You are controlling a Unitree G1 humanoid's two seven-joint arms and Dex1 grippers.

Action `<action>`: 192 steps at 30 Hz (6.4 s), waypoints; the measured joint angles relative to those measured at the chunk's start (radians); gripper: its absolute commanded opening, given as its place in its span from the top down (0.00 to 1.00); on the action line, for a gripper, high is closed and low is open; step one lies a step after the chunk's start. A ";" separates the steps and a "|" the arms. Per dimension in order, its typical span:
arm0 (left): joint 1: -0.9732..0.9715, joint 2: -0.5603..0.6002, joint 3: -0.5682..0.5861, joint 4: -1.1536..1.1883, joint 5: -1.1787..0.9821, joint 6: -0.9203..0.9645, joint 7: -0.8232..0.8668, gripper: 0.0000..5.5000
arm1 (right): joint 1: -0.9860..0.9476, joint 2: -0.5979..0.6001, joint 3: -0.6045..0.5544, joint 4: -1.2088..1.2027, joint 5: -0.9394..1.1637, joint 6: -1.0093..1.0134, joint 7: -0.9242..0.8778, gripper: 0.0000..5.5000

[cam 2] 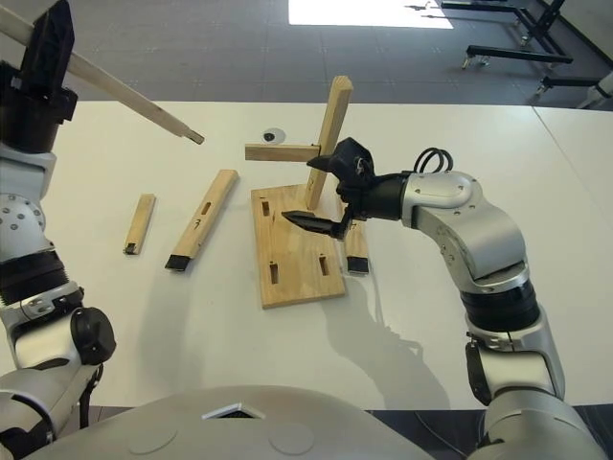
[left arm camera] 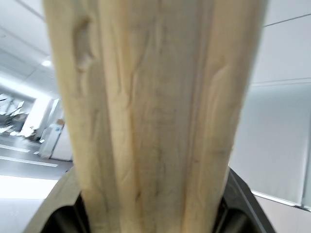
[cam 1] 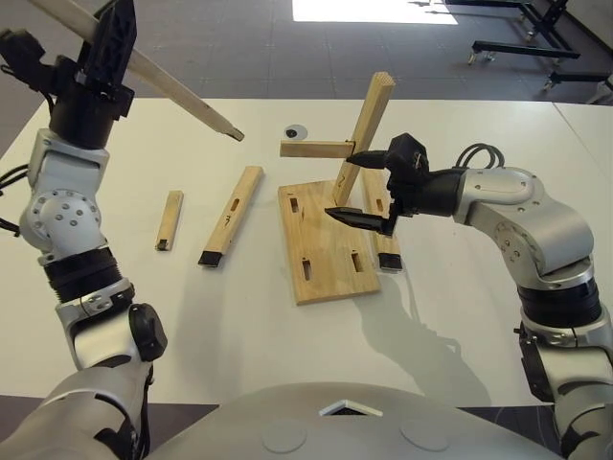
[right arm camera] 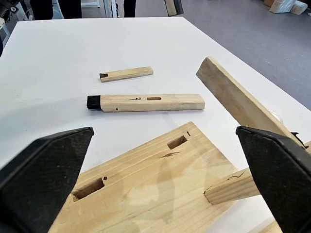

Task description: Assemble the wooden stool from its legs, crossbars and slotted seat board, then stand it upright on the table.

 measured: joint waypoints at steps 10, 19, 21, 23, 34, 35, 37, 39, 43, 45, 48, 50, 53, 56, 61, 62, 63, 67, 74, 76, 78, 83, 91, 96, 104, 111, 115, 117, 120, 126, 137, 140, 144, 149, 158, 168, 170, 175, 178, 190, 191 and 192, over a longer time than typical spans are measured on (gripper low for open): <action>-0.039 0.051 0.023 0.446 -0.072 0.082 -0.388 0.63 | -0.018 -0.003 0.029 0.042 -0.001 0.000 0.032 0.02; -0.199 -0.008 -0.048 0.671 0.000 0.098 -0.496 0.63 | -0.002 -0.014 0.113 -0.005 -0.023 0.009 0.035 0.02; -0.207 -0.031 -0.065 0.685 0.029 0.097 -0.508 0.63 | 0.017 -0.026 0.162 -0.011 -0.050 0.028 0.028 0.02; -0.216 -0.044 -0.079 0.696 0.040 0.096 -0.515 0.63 | 0.027 -0.021 0.206 -0.013 -0.073 0.048 0.012 0.02; -0.236 -0.057 -0.107 0.736 0.145 0.066 -0.548 0.63 | 0.037 0.148 0.335 0.097 -0.145 0.136 -0.132 0.02; -0.236 -0.056 -0.112 0.737 0.149 0.064 -0.549 0.63 | 0.038 0.144 0.338 0.103 -0.152 0.135 -0.131 0.02; -0.237 -0.056 -0.119 0.738 0.162 0.062 -0.553 0.63 | 0.044 0.129 0.345 0.110 -0.161 0.107 -0.120 0.02; -0.237 -0.056 -0.124 0.745 0.177 0.057 -0.560 0.63 | 0.053 0.111 0.346 0.114 -0.166 0.087 -0.104 0.02; -0.237 -0.055 -0.127 0.755 0.190 0.048 -0.574 0.63 | 0.073 0.080 0.339 0.100 -0.177 0.067 -0.077 0.02; -0.237 -0.055 -0.125 0.756 0.191 0.045 -0.575 0.63 | 0.093 0.056 0.333 0.077 -0.176 0.067 -0.057 0.02; -0.237 -0.053 -0.127 0.698 0.191 0.048 -0.572 0.63 | 0.113 0.038 0.333 0.057 -0.177 0.066 -0.048 0.02; -0.237 -0.046 -0.129 0.668 0.191 0.050 -0.565 0.63 | 0.116 0.037 0.333 0.053 -0.177 0.066 -0.047 0.02; -0.237 -0.041 -0.137 0.654 0.200 0.049 -0.552 0.63 | 0.116 0.057 0.316 0.052 -0.157 0.088 -0.052 0.02; -0.237 -0.041 -0.139 0.652 0.201 0.049 -0.549 0.63 | 0.114 0.073 0.304 0.037 -0.146 0.128 -0.067 0.02; -0.244 -0.048 -0.138 0.646 0.201 0.040 -0.549 0.63 | 0.088 0.165 0.297 0.008 -0.098 0.244 -0.110 0.02; -0.253 -0.049 -0.138 0.648 0.201 0.037 -0.549 0.63 | 0.075 0.176 0.297 0.007 -0.098 0.257 -0.120 0.02; -0.260 -0.050 -0.139 0.650 0.205 0.028 -0.549 0.63 | 0.062 0.184 0.297 0.007 -0.098 0.268 -0.128 0.02; -0.265 -0.062 -0.166 0.685 0.248 -0.033 -0.560 0.63 | 0.026 0.205 0.345 0.018 -0.121 0.265 -0.156 0.02; -0.276 -0.064 -0.160 0.864 0.304 -0.174 -0.622 0.63 | 0.030 0.195 0.364 0.037 -0.120 0.257 -0.156 0.02; -0.282 -0.058 -0.154 0.905 0.308 -0.187 -0.631 0.63 | 0.030 0.194 0.359 0.037 -0.116 0.260 -0.151 0.02; -0.300 -0.054 -0.152 0.933 0.314 -0.200 -0.637 0.63 | 0.031 0.192 0.351 0.039 -0.113 0.265 -0.151 0.02; -0.344 -0.057 -0.152 0.983 0.343 -0.236 -0.652 0.63 | 0.030 0.198 0.348 0.042 -0.109 0.266 -0.154 0.02; -0.349 -0.070 -0.163 0.926 0.354 -0.244 -0.661 0.63 | -0.025 0.177 0.365 -0.007 -0.175 0.238 -0.193 0.02; -0.312 -0.068 -0.158 0.836 0.343 -0.218 -0.654 0.63 | -0.073 0.094 0.313 -0.159 -0.228 0.192 -0.210 0.02; -0.250 -0.068 -0.152 0.752 0.333 -0.197 -0.620 0.63 | 0.067 0.008 0.436 -0.201 -0.308 0.143 -0.215 0.02; -0.245 -0.077 -0.158 0.739 0.330 -0.197 -0.611 0.63 | 0.086 0.025 0.509 -0.103 -0.406 0.019 -0.231 0.02; -0.245 -0.084 -0.167 0.732 0.331 -0.198 -0.610 0.63 | 0.069 -0.032 0.568 -0.129 -0.492 -0.062 -0.183 0.02; -0.244 -0.085 -0.168 0.726 0.331 -0.198 -0.607 0.63 | 0.069 -0.075 0.579 -0.148 -0.519 -0.095 -0.151 0.02; -0.232 -0.093 -0.170 0.715 0.331 -0.201 -0.601 0.63 | 0.075 -0.132 0.565 -0.153 -0.535 -0.139 -0.099 0.02; -0.197 -0.098 -0.176 0.682 0.331 -0.201 -0.590 0.63 | 0.073 -0.070 0.504 -0.104 -0.514 -0.097 -0.076 0.02; -0.171 -0.101 -0.195 0.661 0.333 -0.201 -0.586 0.63 | 0.017 -0.025 0.404 -0.179 -0.412 0.110 -0.031 0.02; -0.171 -0.101 -0.194 0.656 0.331 -0.203 -0.582 0.63 | 0.018 -0.022 0.389 -0.179 -0.392 0.116 -0.029 0.02; -0.172 -0.100 -0.184 0.659 0.320 -0.216 -0.582 0.63 | 0.013 0.003 0.300 -0.143 -0.314 0.136 -0.013 0.02; -0.183 -0.103 -0.177 0.745 0.326 -0.249 -0.586 0.63 | 0.011 0.019 0.252 -0.082 -0.267 0.136 -0.013 0.02; -0.246 -0.118 -0.177 0.877 0.347 -0.299 -0.591 0.63 | 0.012 0.030 0.252 -0.071 -0.246 0.136 -0.035 0.02; -0.283 -0.116 -0.189 0.954 0.392 -0.339 -0.614 0.63 | 0.012 0.051 0.262 -0.071 -0.235 0.137 -0.062 0.02; -0.284 -0.116 -0.187 0.964 0.396 -0.348 -0.617 0.63 | 0.012 0.054 0.263 -0.071 -0.235 0.137 -0.064 0.02; -0.299 -0.116 -0.190 0.994 0.420 -0.369 -0.621 0.63 | 0.012 0.060 0.265 -0.071 -0.233 0.137 -0.067 0.02; -0.308 -0.116 -0.194 1.008 0.427 -0.376 -0.621 0.63 | 0.012 0.065 0.266 -0.071 -0.232 0.138 -0.076 0.02; -0.315 -0.106 -0.206 1.021 0.454 -0.393 -0.634 0.63 | 0.013 0.067 0.268 -0.075 -0.224 0.151 -0.089 0.02; -0.315 -0.105 -0.208 1.021 0.456 -0.393 -0.635 0.63 | 0.013 0.067 0.268 -0.075 -0.224 0.152 -0.090 0.02; -0.315 -0.102 -0.211 1.020 0.458 -0.393 -0.638 0.63 | 0.013 0.067 0.268 -0.075 -0.223 0.153 -0.091 0.02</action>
